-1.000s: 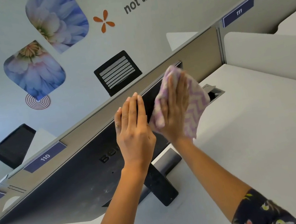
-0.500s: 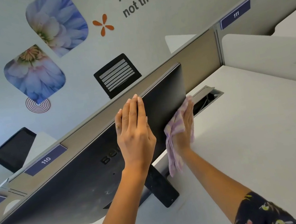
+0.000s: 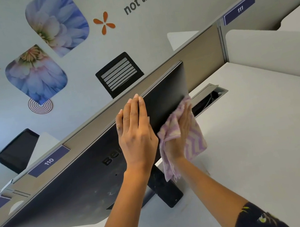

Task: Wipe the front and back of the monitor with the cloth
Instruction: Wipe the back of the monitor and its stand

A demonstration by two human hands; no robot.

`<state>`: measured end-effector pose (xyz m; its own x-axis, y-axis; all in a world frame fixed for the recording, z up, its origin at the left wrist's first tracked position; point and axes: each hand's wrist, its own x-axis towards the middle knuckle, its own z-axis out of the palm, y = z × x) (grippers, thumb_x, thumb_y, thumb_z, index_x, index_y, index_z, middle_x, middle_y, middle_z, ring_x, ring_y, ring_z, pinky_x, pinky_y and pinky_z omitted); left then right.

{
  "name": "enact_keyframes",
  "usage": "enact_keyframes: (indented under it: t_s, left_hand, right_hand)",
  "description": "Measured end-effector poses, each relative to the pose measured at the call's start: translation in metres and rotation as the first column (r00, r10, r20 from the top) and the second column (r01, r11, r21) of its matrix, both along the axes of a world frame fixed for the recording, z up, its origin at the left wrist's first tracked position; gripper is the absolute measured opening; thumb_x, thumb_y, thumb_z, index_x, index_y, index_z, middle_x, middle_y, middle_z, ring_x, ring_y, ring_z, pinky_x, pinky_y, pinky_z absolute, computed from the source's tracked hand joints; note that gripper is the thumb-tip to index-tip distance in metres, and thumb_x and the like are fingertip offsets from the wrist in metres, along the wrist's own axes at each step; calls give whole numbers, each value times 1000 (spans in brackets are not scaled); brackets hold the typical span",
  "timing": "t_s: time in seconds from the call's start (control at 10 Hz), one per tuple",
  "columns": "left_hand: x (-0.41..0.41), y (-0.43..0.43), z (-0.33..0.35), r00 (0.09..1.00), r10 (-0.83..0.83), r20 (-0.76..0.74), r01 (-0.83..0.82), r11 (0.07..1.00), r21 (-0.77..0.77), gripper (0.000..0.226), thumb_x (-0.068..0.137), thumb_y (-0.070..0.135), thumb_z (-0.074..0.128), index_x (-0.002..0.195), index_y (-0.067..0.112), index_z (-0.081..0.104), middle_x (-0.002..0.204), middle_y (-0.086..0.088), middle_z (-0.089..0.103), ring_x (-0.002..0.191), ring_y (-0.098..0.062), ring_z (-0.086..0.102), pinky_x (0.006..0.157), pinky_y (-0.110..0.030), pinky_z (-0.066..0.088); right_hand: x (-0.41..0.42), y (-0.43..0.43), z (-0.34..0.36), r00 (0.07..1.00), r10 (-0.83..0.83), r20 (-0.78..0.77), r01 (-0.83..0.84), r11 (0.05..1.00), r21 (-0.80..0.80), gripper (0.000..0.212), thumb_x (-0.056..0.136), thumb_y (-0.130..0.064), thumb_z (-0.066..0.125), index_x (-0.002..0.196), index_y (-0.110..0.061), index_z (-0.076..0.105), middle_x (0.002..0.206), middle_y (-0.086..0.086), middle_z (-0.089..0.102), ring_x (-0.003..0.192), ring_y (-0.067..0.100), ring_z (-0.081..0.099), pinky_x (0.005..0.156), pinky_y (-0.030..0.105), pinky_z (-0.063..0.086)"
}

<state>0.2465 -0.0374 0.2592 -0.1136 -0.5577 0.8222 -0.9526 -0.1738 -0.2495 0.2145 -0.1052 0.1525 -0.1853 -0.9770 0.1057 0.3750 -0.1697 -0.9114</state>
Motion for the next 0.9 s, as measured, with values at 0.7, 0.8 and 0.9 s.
enact_keyframes:
  t_s: [0.7, 0.8, 0.9]
  left_hand:
    - [15, 22, 22, 998, -59, 32, 54, 989, 141, 54, 88, -1, 65, 139, 5, 50, 144, -9, 50, 135, -21, 45, 115, -37, 34]
    - [28, 45, 26, 1000, -18, 16, 15, 987, 158, 59, 84, -6, 68, 139, 5, 51, 143, -9, 50, 135, -22, 45, 114, -37, 30]
    - [36, 62, 27, 1000, 10, 5, -11, 988, 156, 56, 85, -5, 67, 138, 5, 51, 142, -11, 51, 134, -23, 46, 113, -39, 29]
  right_hand:
    - [-15, -31, -1, 903, 105, 416, -355, 725, 589, 31, 105, -41, 31, 102, -20, 53, 104, 4, 52, 78, 12, 53, 81, 27, 46]
    - [-7, -10, 13, 935, 183, 304, -330, 762, 557, 31, 106, -35, 27, 123, -20, 48, 114, 1, 53, 78, 10, 55, 62, 16, 50]
    - [7, -6, 13, 950, 227, 216, -312, 755, 577, 48, 104, -50, 25, 136, -21, 44, 132, 5, 51, 101, 15, 58, 78, 16, 50]
